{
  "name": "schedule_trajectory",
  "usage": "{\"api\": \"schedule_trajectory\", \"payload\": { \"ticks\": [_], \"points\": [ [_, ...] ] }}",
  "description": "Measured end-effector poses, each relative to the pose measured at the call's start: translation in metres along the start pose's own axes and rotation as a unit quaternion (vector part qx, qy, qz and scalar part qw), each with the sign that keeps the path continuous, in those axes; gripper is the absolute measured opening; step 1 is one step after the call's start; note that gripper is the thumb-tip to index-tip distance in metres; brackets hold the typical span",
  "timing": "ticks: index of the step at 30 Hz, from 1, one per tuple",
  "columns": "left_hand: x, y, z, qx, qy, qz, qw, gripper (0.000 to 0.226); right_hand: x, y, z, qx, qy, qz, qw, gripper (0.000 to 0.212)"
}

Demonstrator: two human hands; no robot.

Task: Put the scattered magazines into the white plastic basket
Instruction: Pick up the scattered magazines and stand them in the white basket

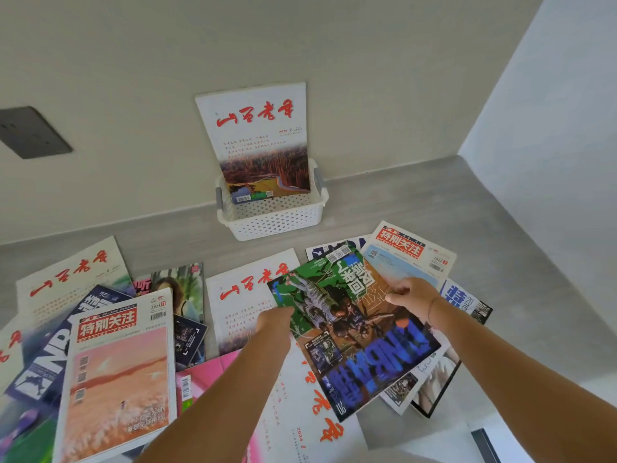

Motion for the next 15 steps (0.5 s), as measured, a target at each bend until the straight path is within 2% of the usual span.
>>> {"api": "schedule_trajectory", "payload": {
  "ticks": [2, 4, 6, 7, 10, 12, 14, 15],
  "points": [
    [-0.005, 0.0, 0.004, 0.007, -0.055, -0.033, 0.998, 0.042, 0.005, 0.002, 0.002, 0.007, -0.068, 0.022, 0.997, 0.021],
    [-0.011, 0.002, 0.008, 0.001, -0.069, -0.065, 0.995, 0.059, 0.014, 0.006, 0.006, 0.02, -0.181, 0.056, 0.982, 0.016],
    [-0.021, 0.007, 0.009, 0.031, -0.062, -0.107, 0.992, 0.073, 0.026, 0.012, 0.009, 0.065, -0.268, 0.103, 0.956, 0.028],
    [-0.026, 0.011, 0.008, 0.052, -0.06, -0.126, 0.989, 0.073, 0.032, 0.014, 0.01, 0.084, -0.293, 0.123, 0.945, 0.03],
    [-0.036, 0.019, 0.011, 0.077, -0.098, -0.17, 0.978, 0.063, 0.047, 0.017, 0.018, 0.103, -0.384, 0.164, 0.903, 0.025],
    [-0.037, 0.018, 0.016, 0.091, -0.11, -0.182, 0.973, 0.056, 0.054, 0.018, 0.02, 0.148, -0.487, 0.17, 0.844, 0.017],
    [-0.036, 0.017, 0.024, 0.114, -0.046, -0.147, 0.981, 0.036, 0.06, 0.018, 0.023, 0.195, -0.558, 0.196, 0.782, 0.018],
    [-0.036, 0.016, 0.028, 0.126, -0.031, -0.145, 0.981, 0.028, 0.064, 0.018, 0.025, 0.204, -0.57, 0.209, 0.767, 0.02]
  ]
}}
Point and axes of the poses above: each hand's wrist, its own y-axis away from the middle knuckle, its own z-axis out of the back of the hand, x = y × z, the point moved 3 cm from there along -y, towards the middle knuckle, and after that the axes turned 11 degrees about x, right-handed, at the moved point
